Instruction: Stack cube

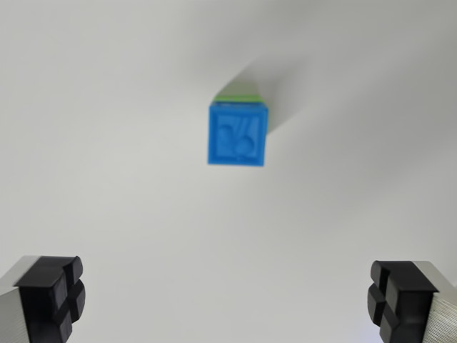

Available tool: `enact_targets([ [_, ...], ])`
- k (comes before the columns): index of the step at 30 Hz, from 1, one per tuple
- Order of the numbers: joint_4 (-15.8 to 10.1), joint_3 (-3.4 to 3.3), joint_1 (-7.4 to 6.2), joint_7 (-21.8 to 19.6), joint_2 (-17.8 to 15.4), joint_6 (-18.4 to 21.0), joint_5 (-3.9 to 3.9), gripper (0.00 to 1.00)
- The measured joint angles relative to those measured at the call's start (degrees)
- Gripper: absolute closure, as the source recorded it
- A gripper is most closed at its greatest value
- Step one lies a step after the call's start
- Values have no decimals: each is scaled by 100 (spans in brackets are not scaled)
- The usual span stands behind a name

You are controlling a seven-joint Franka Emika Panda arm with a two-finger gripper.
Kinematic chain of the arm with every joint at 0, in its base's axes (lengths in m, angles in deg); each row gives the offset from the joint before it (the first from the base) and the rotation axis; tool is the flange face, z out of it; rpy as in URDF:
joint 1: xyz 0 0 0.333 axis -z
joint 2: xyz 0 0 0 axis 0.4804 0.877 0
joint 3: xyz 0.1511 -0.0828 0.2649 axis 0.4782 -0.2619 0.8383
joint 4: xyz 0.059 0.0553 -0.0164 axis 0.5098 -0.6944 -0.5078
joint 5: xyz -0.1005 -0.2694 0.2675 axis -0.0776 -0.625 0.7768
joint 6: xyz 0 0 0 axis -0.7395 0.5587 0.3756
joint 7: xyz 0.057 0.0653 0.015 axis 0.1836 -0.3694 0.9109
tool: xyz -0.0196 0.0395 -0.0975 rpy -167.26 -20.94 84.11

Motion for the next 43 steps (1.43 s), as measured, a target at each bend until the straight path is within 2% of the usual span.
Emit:
enact_targets([
  [9, 220, 0, 0, 0, -95, 313, 0, 0],
  [17, 315, 0, 0, 0, -131, 451, 0, 0],
  [43, 327, 0, 0, 0, -133, 460, 0, 0],
])
